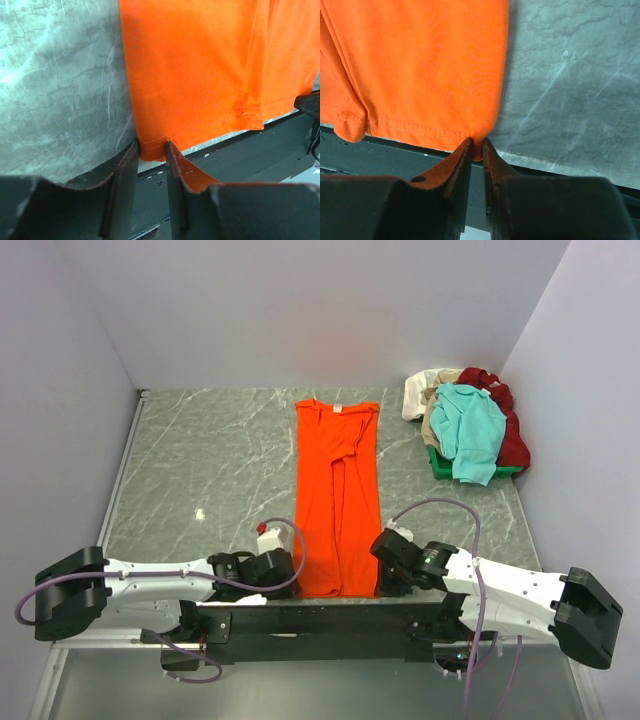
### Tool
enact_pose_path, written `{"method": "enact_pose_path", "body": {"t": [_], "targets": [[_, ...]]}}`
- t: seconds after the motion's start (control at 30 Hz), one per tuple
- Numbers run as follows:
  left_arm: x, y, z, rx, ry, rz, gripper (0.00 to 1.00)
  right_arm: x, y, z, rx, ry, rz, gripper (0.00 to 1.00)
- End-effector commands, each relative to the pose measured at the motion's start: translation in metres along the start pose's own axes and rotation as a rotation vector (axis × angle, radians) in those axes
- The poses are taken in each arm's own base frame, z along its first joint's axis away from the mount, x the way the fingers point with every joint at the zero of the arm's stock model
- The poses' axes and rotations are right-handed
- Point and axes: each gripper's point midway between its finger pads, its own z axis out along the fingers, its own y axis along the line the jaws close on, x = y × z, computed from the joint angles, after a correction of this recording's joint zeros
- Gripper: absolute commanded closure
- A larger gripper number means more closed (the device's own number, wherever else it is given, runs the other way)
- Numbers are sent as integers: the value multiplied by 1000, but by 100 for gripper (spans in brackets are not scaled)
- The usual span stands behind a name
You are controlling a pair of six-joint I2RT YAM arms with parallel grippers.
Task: Fold and stack the t-shirts
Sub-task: Fold the tshirt
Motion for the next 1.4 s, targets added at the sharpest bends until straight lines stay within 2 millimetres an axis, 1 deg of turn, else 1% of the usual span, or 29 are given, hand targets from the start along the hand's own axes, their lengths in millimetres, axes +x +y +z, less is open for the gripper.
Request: {"method": "enact_pose_path", "body": {"t": [0.0, 0.03, 0.17, 0.23, 0.27, 0.33, 0.37, 0.43, 0.57, 0.6, 0.73, 0.77, 0.93, 1.07, 1.17, 1.23, 1.3, 1.37], "targets": [[4, 2, 1, -20, 13, -2, 66, -2, 1, 3, -9, -18, 7, 80], [5, -1, 2, -11, 15, -6, 67, -2, 3, 3, -17, -20, 7, 80], [7, 1, 5, -9, 12, -18, 78, -1, 2, 4, -19, -17, 10, 84], [8, 0, 6, 0, 13, -28, 80, -1, 2, 3, -21, -19, 14, 85], [6, -4, 7, 18, 5, -35, 85, -1, 3, 3, -24, -20, 14, 86], [6, -4, 8, 25, 1, -43, 96, -2, 4, 2, -30, -28, 14, 89], [5, -5, 9, 30, -7, -48, 100, -4, 4, 1, -29, -34, 16, 94], [3, -6, 9, 32, -17, -52, 100, -6, 7, -2, -38, -43, 19, 100], [-7, -12, 6, 38, -57, -57, 100, -12, 11, -10, -52, -71, 21, 100], [-12, -16, 3, 47, -76, -61, 100, -18, 14, -14, -59, -94, 21, 100], [-27, -26, -3, 68, -133, -50, 100, -29, 22, -22, -73, -137, 15, 100], [-31, -31, -5, 75, -146, -47, 100, -32, 24, -22, -74, -143, 11, 100], [-47, -33, -3, 88, -179, -45, 100, -51, 34, -24, -52, -200, -6, 100], [-60, -44, -2, 145, -208, -48, 100, -68, 46, -26, -39, -247, -28, 100], [-65, -44, 3, 140, -209, -36, 100, -82, 55, -26, -16, -278, -43, 100], [-70, -42, 4, 131, -221, -30, 100, -87, 59, -24, -9, -294, -47, 100], [-76, -44, 5, 137, -235, -26, 100, -95, 60, -22, 14, -319, -55, 100], [-83, -42, 5, 129, -250, -21, 100, -101, 60, -21, 33, -335, -57, 100]]}}
